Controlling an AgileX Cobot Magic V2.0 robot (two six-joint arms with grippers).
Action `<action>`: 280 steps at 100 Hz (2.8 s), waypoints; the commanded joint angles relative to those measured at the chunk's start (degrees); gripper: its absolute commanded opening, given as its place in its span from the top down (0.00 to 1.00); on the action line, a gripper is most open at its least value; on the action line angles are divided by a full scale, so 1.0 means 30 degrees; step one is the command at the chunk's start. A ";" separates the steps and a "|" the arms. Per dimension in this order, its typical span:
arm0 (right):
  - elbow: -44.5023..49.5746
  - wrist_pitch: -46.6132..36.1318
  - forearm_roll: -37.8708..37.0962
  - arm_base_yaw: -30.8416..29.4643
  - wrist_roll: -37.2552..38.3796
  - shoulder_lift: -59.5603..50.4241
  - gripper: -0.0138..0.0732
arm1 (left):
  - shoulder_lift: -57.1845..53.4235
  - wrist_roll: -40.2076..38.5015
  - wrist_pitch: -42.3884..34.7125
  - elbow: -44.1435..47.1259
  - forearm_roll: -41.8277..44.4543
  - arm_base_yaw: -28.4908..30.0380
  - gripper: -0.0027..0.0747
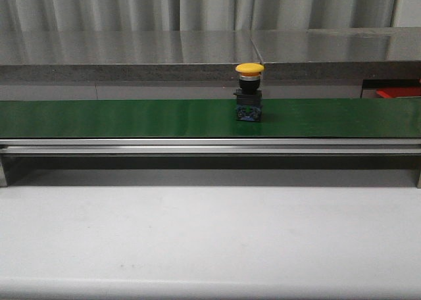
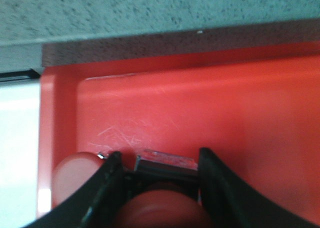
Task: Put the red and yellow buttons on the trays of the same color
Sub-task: 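Carry the red button into the red tray with the right gripper, release, then move the open right gripper back to the belt's end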
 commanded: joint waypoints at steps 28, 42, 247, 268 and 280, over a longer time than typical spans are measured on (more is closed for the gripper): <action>-0.0707 -0.2291 0.0088 -0.0133 -0.0033 -0.0076 0.73 | 0.0078 -0.0020 -0.1322 -0.0497 -0.0311 -0.0203 0.99; -0.0707 -0.2354 0.0088 -0.0148 -0.0033 0.0437 0.73 | 0.0078 -0.0020 -0.1322 -0.0497 -0.0311 -0.0203 0.99; 1.6926 -0.0994 0.2638 0.1202 -0.2083 -1.6701 0.16 | 0.0078 -0.0020 -0.1322 -0.0497 -0.0311 -0.0203 0.99; 2.0398 -0.1399 0.2638 0.1584 -0.2785 -1.7726 0.16 | 0.0078 -0.0020 -0.1322 -0.0497 -0.0311 -0.0203 0.99; 2.1261 -0.2104 0.2638 0.2394 -0.2982 -1.7655 0.16 | 0.0078 -0.0020 -0.1322 -0.0497 -0.0311 -0.0203 0.99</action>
